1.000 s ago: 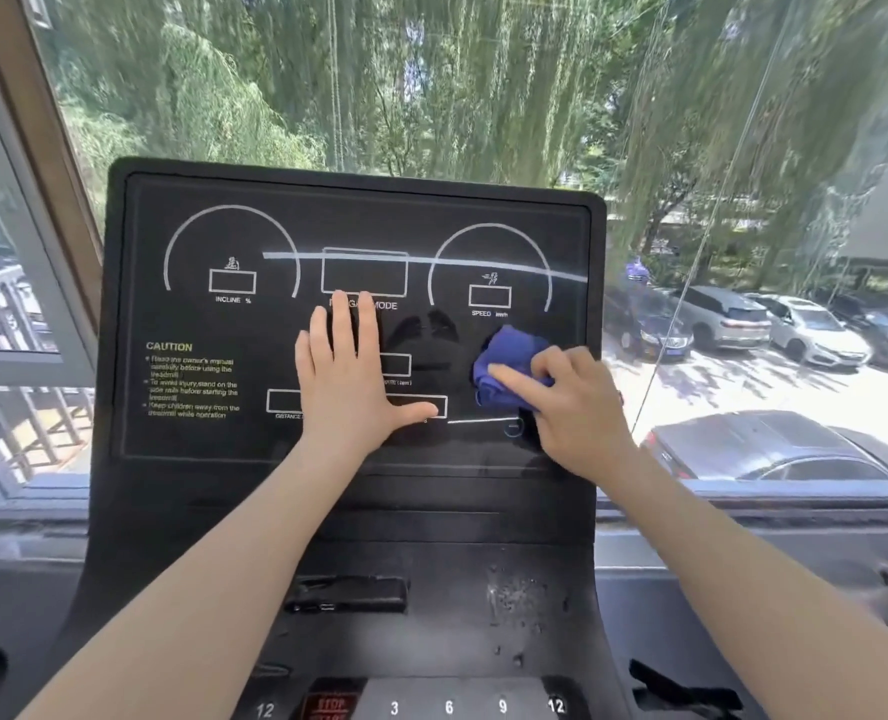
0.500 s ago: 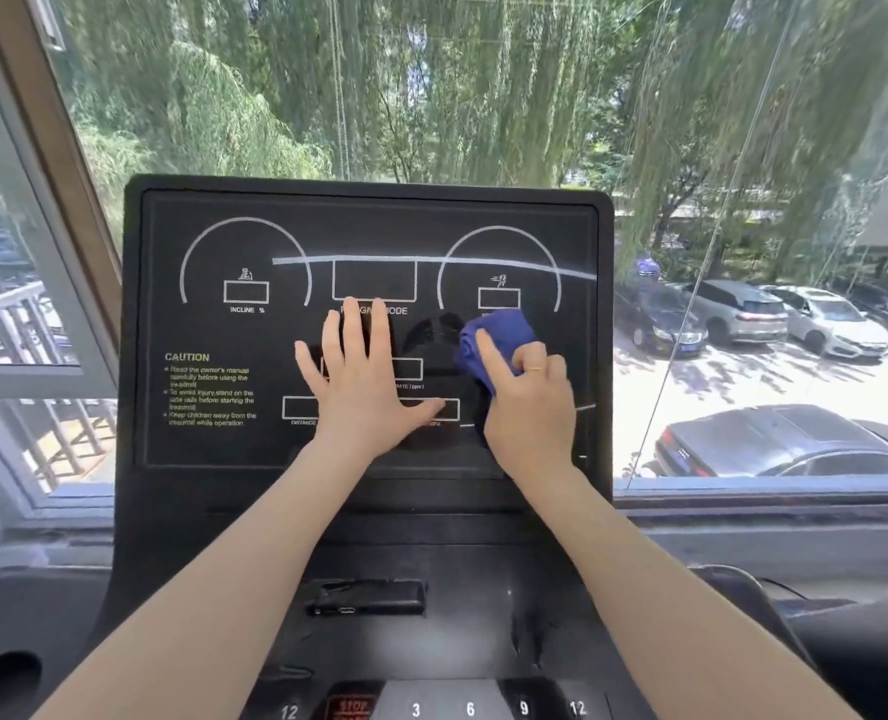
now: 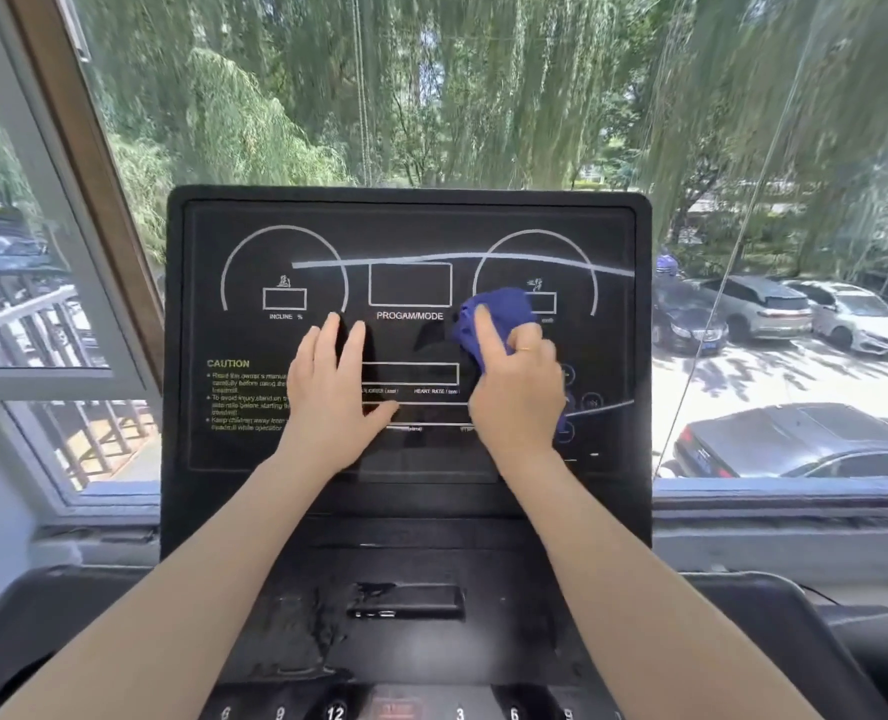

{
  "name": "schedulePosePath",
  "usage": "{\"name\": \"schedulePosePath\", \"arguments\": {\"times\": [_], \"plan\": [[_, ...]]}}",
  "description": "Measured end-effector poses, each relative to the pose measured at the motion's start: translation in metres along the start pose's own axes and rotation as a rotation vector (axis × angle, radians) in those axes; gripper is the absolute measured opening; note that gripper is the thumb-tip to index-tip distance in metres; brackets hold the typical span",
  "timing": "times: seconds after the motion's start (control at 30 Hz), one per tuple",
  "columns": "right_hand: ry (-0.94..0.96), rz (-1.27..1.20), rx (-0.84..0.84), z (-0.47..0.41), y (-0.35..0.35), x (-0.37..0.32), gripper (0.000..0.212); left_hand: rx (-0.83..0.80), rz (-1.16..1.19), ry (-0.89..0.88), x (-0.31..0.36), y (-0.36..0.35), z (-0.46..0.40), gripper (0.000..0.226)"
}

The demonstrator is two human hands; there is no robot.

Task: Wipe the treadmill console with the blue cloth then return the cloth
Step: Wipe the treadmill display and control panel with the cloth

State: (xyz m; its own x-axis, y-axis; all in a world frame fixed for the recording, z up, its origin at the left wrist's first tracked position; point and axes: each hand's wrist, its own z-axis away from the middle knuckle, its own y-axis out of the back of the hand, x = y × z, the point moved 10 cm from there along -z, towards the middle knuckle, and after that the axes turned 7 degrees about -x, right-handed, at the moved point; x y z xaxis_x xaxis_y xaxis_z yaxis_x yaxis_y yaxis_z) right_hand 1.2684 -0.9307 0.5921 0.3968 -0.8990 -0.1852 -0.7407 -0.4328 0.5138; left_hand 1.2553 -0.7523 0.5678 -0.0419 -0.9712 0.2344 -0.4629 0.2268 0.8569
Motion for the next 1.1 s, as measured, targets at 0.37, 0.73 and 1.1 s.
{"name": "schedulePosePath", "arguments": {"times": [0.37, 0.73, 1.1], "plan": [[-0.025, 0.061, 0.025, -0.029, 0.008, 0.015, 0.059, 0.088, -0.039, -0.025, -0.03, 0.015, 0.008, 0.068], [0.335, 0.071, -0.178, 0.062, -0.047, -0.107, 0.067, 0.146, -0.043, -0.05, -0.034, 0.022, 0.006, 0.068], [-0.201, 0.027, -0.003, 0.036, -0.022, -0.042, 0.066, 0.098, 0.116, -0.197, -0.051, 0.02, 0.02, 0.069]]}}
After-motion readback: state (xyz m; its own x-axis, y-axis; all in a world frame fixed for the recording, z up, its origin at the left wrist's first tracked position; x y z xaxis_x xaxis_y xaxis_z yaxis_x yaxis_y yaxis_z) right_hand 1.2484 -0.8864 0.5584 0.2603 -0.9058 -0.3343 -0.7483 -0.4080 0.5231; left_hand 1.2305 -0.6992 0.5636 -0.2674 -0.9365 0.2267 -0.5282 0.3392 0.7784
